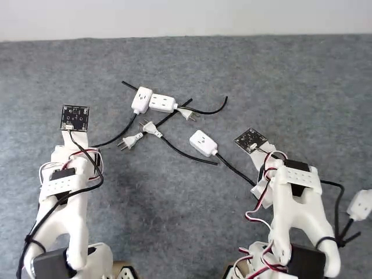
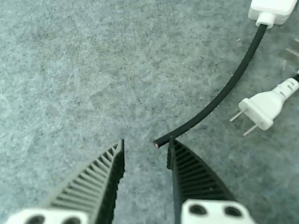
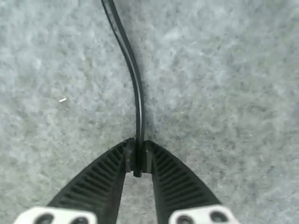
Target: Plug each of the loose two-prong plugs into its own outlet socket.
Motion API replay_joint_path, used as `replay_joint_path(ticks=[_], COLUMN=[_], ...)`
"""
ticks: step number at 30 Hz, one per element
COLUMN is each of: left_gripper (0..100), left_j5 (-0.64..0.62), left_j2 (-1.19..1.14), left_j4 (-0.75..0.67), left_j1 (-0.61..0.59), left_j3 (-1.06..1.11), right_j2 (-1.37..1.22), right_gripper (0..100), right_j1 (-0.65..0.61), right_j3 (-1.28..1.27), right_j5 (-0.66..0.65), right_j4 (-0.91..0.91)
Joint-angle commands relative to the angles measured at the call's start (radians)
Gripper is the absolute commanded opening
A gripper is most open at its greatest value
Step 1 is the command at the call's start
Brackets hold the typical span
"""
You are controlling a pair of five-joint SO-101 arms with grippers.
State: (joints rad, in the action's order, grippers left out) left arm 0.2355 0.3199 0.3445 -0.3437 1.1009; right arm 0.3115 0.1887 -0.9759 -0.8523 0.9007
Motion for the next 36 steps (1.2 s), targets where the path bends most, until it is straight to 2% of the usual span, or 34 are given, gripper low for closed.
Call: replay_joint_path(ticks=[1,5,11,20,25,30,36], left_gripper=[14,14,14,14,14,14,14], left_j5=[-0.005,-0.005,-0.005,-0.002,-0.002,-0.002,-0.002], left_j2=[-0.002,-0.003,-0.003,-0.003,-0.003,-0.003,-0.003], left_j4=[-0.018,-0.018,-0.018,-0.018,-0.018,-0.018,-0.018], left_j1=[0.005,0.006,0.006,0.006,0.005,0.005,0.005], left_j3=[-0.054,-0.056,-0.056,-0.054,-0.054,-0.054,-0.054], right_j2=[0.030,0.047,0.183,0.671,0.877,0.816,0.572], right_gripper=[1.0,1.0,1.0,1.0,0.9,0.9,0.9], right_j1=[0.007,0.001,0.005,-0.036,-0.099,-0.162,-0.236], right_j3=[0.008,0.025,0.106,0.141,0.284,0.485,0.614], right_j5=[-0.009,0.017,0.081,0.080,0.110,0.273,0.338], right_j4=[-0.012,0.044,0.302,0.631,0.803,0.895,0.894])
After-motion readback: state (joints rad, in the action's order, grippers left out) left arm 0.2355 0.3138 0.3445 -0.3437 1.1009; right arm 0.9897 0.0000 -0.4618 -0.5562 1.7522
